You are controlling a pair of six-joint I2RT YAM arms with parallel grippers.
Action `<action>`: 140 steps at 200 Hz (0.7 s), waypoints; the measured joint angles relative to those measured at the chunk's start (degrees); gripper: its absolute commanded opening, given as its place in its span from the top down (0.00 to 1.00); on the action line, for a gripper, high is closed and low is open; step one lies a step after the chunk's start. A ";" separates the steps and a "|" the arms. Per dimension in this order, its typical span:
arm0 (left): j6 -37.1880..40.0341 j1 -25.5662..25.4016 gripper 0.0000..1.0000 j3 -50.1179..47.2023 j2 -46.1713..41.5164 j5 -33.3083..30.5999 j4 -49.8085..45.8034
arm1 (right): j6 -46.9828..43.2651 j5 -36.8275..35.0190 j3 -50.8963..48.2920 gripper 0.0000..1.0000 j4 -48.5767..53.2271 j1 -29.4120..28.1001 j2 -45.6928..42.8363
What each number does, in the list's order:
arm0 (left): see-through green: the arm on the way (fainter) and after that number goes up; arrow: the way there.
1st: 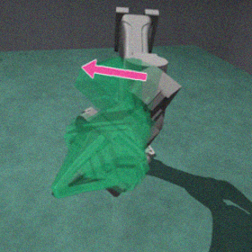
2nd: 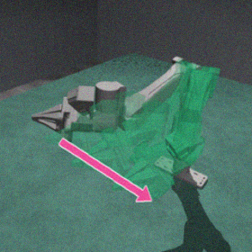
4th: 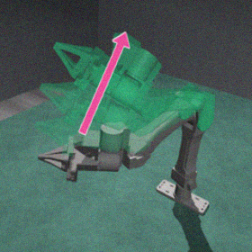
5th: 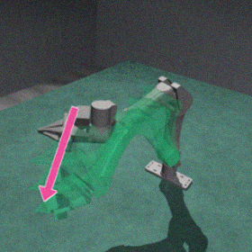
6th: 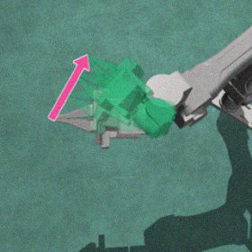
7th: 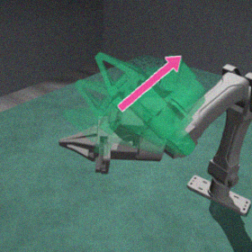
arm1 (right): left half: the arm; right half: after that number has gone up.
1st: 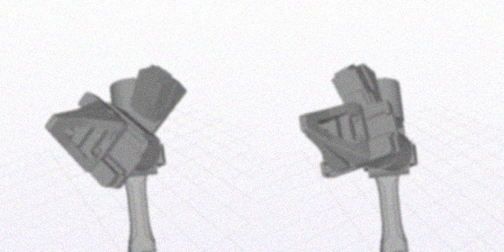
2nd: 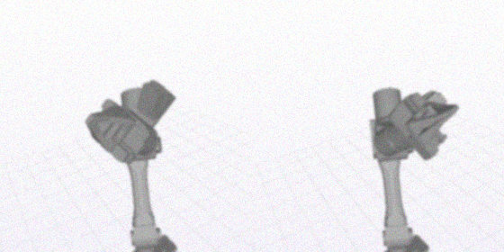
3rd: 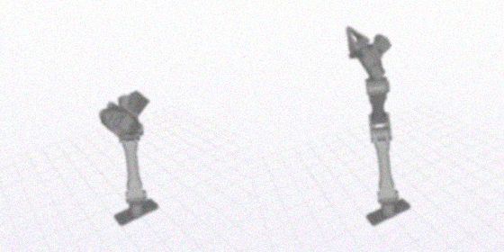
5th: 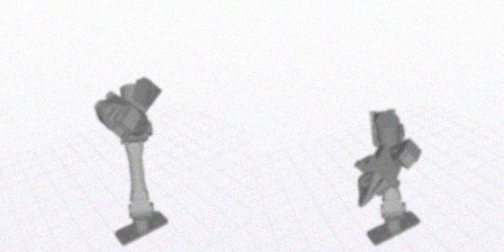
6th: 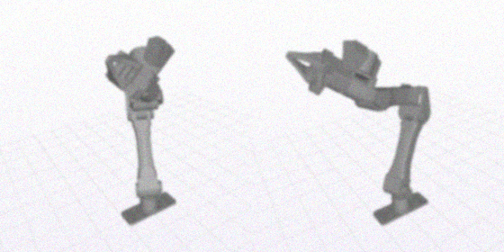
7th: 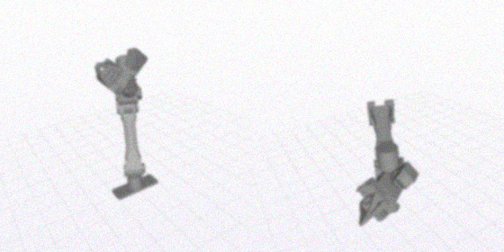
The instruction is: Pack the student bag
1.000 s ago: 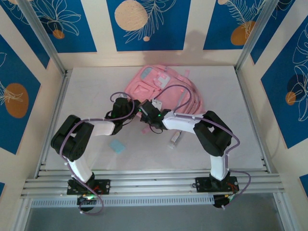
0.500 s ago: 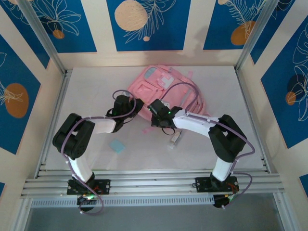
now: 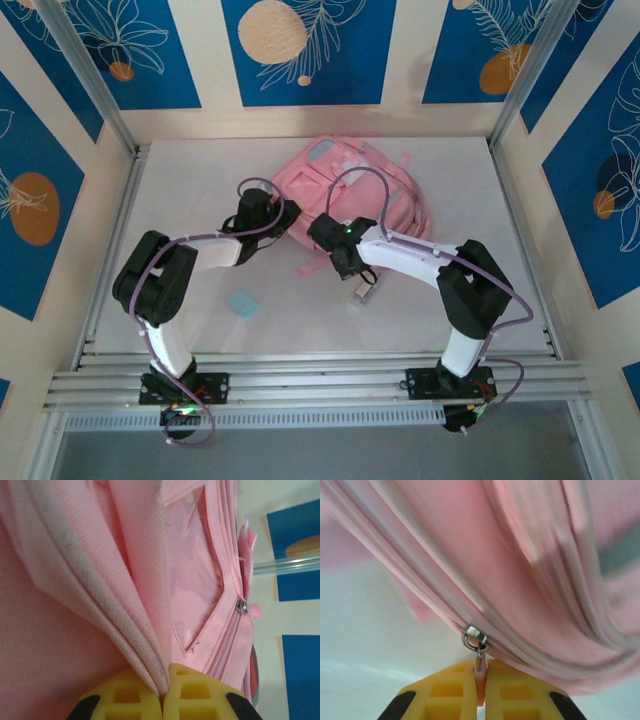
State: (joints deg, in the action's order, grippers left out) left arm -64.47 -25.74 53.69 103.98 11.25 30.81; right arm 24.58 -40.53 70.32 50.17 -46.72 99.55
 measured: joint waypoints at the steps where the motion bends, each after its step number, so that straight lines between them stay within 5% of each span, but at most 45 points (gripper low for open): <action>1: 0.07 0.09 1.00 0.09 0.07 0.02 -0.04 | -0.17 -0.13 -0.09 1.00 0.31 0.00 0.00; 66: 3.54 2.21 1.00 7.08 4.20 4.31 -5.20 | -3.87 -2.56 -3.41 1.00 -0.94 0.28 -2.62; 91: 6.05 3.19 0.92 11.08 5.86 6.80 -9.09 | -4.85 -1.81 -3.72 1.00 -2.01 1.49 -4.31; 140: 14.08 5.84 0.64 22.62 9.53 9.86 -20.24 | -7.23 16.11 -4.33 1.00 -7.98 6.86 -10.71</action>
State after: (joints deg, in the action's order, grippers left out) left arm -50.39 -19.90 76.31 113.51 21.10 10.57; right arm 17.34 -24.43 66.00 42.19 -39.86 88.84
